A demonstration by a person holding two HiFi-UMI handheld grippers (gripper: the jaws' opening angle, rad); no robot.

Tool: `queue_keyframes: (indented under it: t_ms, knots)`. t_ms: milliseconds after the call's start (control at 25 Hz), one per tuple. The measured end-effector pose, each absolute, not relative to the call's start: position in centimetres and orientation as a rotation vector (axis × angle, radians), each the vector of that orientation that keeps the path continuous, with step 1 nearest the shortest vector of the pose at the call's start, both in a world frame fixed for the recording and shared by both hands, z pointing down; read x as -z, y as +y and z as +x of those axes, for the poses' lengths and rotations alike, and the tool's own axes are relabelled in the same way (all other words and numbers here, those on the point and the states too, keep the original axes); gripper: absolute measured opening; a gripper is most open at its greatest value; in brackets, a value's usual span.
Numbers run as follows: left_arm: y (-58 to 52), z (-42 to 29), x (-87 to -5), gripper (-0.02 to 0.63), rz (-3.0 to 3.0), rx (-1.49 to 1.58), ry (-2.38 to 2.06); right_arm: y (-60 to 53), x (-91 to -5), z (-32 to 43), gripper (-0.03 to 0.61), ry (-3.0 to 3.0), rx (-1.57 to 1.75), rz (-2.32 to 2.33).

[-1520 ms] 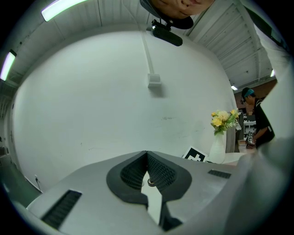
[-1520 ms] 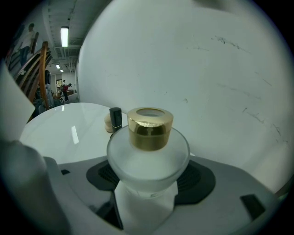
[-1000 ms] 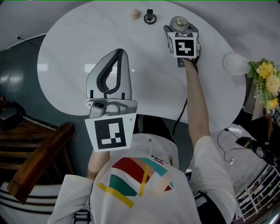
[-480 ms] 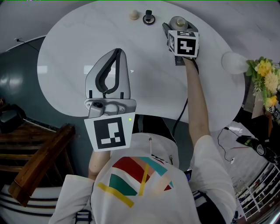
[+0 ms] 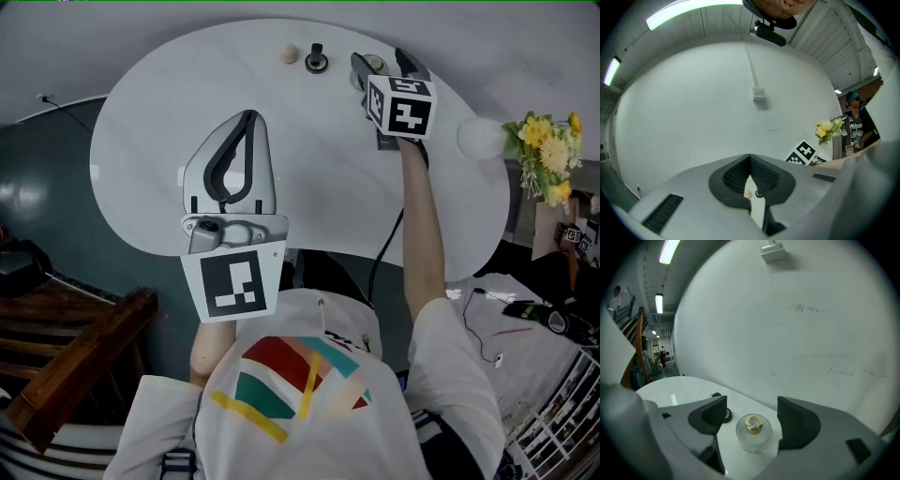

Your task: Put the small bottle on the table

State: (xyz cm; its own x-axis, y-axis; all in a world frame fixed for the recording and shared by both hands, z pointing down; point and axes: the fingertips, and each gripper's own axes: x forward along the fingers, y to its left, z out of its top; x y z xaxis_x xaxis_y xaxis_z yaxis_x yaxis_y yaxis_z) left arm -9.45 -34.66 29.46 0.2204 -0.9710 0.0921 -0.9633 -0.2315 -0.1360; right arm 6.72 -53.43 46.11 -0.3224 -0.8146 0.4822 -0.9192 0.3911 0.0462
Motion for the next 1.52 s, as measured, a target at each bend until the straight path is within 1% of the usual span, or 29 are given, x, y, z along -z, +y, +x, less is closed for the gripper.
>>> queue_keyframes:
  t_ms: [80, 120, 200, 360, 400, 440, 480, 760, 960, 1200, 1520]
  knots:
    - [-34.0, -9.5, -28.3, 0.017, -2.403, 0.200, 1.900, -52.6, -43.2, 6.5, 0.345, -2.264, -0.280, 1.505]
    - [-33.6, -9.4, -27.8, 0.017, -2.398, 0.183, 1.892, -52.0, -41.7, 6.4, 0.332, -2.282, -0.252, 1.516]
    - [-32.6, -9.4, -26.8, 0.017, -2.389, 0.152, 1.876, -50.6, -38.7, 6.2, 0.249, -2.313, -0.188, 1.545]
    - [-30.2, -9.4, -24.9, 0.017, -2.372, 0.103, 1.850, -47.4, -32.9, 5.7, 0.163, -2.356, -0.053, 1.595]
    - [-29.6, -9.5, -24.5, 0.017, -2.367, 0.091, 1.846, -46.5, -31.5, 5.6, 0.133, -2.358, -0.020, 1.617]
    - [-29.1, -9.7, -24.1, 0.017, -2.360, 0.079, 1.844, -45.5, -30.2, 5.5, 0.069, -2.360, 0.016, 1.643]
    - [-28.5, -9.8, -23.7, 0.017, -2.353, 0.066, 1.843, -44.5, -29.0, 5.4, 0.043, -2.366, 0.049, 1.664]
    - [-24.7, -11.1, -20.7, 0.017, -2.303, -0.019, 1.824, -35.9, -23.6, 3.2, 0.014, -2.446, 0.190, 1.701]
    - [-23.0, -10.5, -19.6, 0.017, -2.301, -0.070, 1.786, -29.3, -21.4, 3.0, 0.011, -2.511, 0.217, 1.777]
    - [-21.3, -9.6, -20.7, 0.017, -2.342, -0.033, 1.745, -23.5, -21.8, 3.4, 0.011, -2.564, 0.144, 1.844]
    - [-20.4, -8.3, -22.1, 0.017, -2.374, -0.023, 1.712, -20.5, -23.5, 3.3, 0.011, -2.546, 0.137, 1.826]
